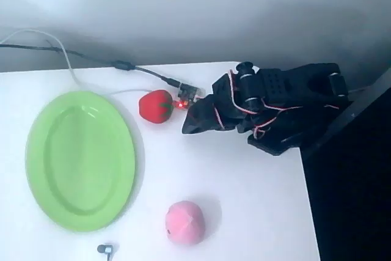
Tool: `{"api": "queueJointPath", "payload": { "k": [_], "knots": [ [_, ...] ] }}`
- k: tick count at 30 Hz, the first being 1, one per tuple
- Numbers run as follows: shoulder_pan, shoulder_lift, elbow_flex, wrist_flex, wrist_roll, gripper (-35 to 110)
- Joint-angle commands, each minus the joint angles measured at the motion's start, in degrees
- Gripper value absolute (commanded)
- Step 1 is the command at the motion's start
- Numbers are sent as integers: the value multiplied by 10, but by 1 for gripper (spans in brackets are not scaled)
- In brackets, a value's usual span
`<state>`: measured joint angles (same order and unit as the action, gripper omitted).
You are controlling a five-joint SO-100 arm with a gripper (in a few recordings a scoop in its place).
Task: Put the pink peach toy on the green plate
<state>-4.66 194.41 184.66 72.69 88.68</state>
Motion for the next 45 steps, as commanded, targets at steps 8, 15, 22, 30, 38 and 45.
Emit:
{"api": "queueJointPath", "payload": {
  "k": [8,15,22,30,38,45],
  "knots": [
    [-116,13,30,13,-14,0],
    [-119,0,3,11,-20,0],
    [-150,-192,-188,-5,-25,0],
    [-281,-453,-485,-13,19,0],
    [-408,-665,-683,-68,50,0],
    [-484,-811,-802,-89,121,0]
  ]
}}
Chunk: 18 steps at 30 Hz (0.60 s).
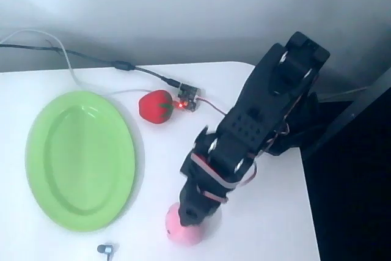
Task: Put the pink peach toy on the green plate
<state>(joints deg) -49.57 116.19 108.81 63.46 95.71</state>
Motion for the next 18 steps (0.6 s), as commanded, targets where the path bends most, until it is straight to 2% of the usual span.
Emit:
{"api": "queueJointPath", "payload": {
  "k": [1,4,8,15,18],
  "knots": [
    [-43,-44,-50,4,85,3],
    [-59,-82,-88,25,138,19],
    [-64,-97,-107,33,161,34],
    [-54,-154,-176,80,159,45],
    [-53,-175,-176,84,159,43]
  ]
}}
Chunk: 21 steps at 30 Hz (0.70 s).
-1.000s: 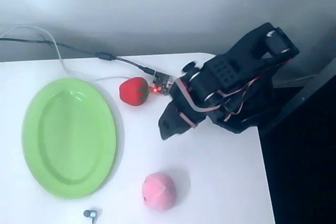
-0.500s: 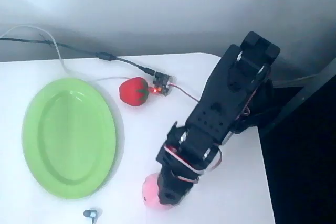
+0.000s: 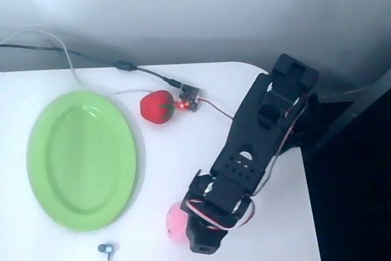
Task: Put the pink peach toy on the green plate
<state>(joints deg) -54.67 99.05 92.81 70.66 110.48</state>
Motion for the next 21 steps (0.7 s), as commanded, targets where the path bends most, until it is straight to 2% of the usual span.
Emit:
{"api": "queueJointPath", "payload": {
  "k": [1,13,21],
  "knots": [
    [-4,-11,-14,12,13,42],
    [-9,-55,-11,18,-19,38],
    [-25,-142,-73,4,-47,37]
  ]
}}
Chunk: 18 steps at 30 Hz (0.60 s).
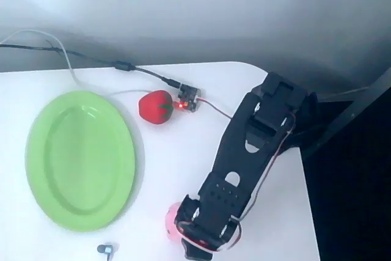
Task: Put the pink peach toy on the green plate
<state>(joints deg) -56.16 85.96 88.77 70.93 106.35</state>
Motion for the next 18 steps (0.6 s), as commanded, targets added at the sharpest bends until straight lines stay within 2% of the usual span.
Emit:
{"api": "queueJointPath", "payload": {
  "k": [1,8,18],
  "knots": [
    [-10,-22,-44,1,-9,37],
    [-4,-76,-91,-2,-47,34],
    [-2,-84,-89,17,-35,4]
  ]
}}
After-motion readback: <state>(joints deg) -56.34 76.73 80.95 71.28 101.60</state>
